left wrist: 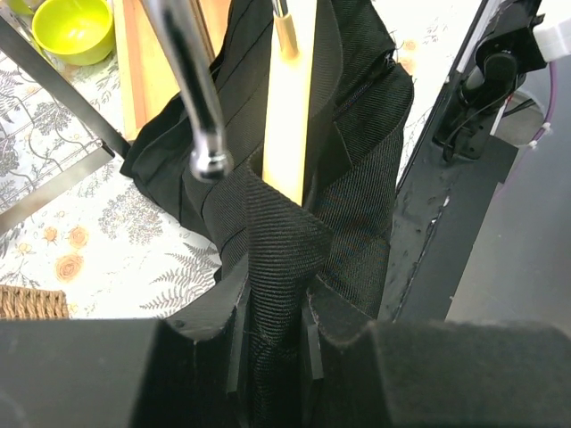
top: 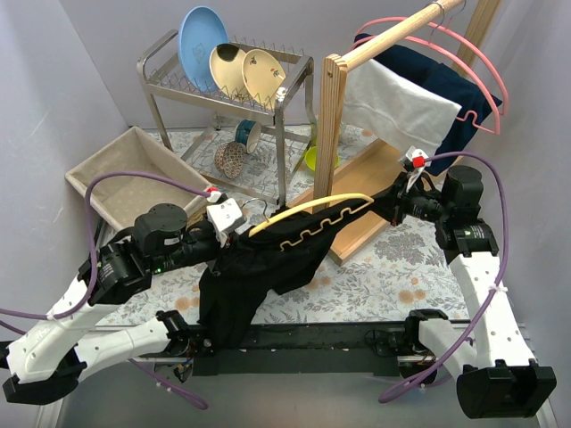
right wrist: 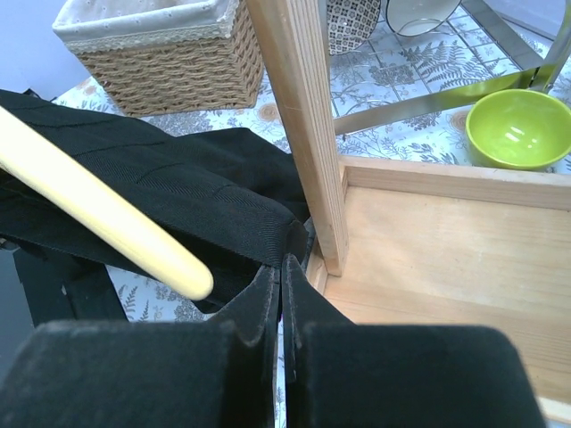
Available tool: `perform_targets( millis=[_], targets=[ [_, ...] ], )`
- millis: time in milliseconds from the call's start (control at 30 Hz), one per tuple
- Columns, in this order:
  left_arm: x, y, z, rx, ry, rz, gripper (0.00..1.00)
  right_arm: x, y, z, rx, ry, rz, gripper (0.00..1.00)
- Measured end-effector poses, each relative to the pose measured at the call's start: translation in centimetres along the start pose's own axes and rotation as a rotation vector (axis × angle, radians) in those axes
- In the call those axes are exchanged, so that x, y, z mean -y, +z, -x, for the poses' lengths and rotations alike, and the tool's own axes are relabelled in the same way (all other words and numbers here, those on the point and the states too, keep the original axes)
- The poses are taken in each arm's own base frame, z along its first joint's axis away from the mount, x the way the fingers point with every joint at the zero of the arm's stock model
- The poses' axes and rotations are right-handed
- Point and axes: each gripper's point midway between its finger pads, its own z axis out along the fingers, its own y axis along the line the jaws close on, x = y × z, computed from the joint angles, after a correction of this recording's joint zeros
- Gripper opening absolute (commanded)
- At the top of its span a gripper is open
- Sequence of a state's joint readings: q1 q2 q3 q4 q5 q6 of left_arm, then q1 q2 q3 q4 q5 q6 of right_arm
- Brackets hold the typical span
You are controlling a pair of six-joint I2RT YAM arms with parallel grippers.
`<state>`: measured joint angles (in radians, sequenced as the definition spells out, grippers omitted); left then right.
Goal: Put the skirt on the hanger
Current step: Place skirt on hanger
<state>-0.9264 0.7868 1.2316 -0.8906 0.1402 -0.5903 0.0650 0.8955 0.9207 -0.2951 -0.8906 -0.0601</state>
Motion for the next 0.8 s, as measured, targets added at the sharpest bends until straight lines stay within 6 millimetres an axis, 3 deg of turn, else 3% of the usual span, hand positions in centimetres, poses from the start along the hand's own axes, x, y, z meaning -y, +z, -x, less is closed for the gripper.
perform_targets(
  millis=[233,800],
  targets=[
    [-0.8,0.9,-0.7,-0.046,0.014,0.031,0.0,0.7,0.0,-0.4,-0.018,0.008,-0.018,0.01],
    [-3.4,2.6,-2.9,-0.18,0.046,0.152,0.0,2.9,-1.2,0.7,-0.045,-0.085,-0.166,0.01]
  ],
)
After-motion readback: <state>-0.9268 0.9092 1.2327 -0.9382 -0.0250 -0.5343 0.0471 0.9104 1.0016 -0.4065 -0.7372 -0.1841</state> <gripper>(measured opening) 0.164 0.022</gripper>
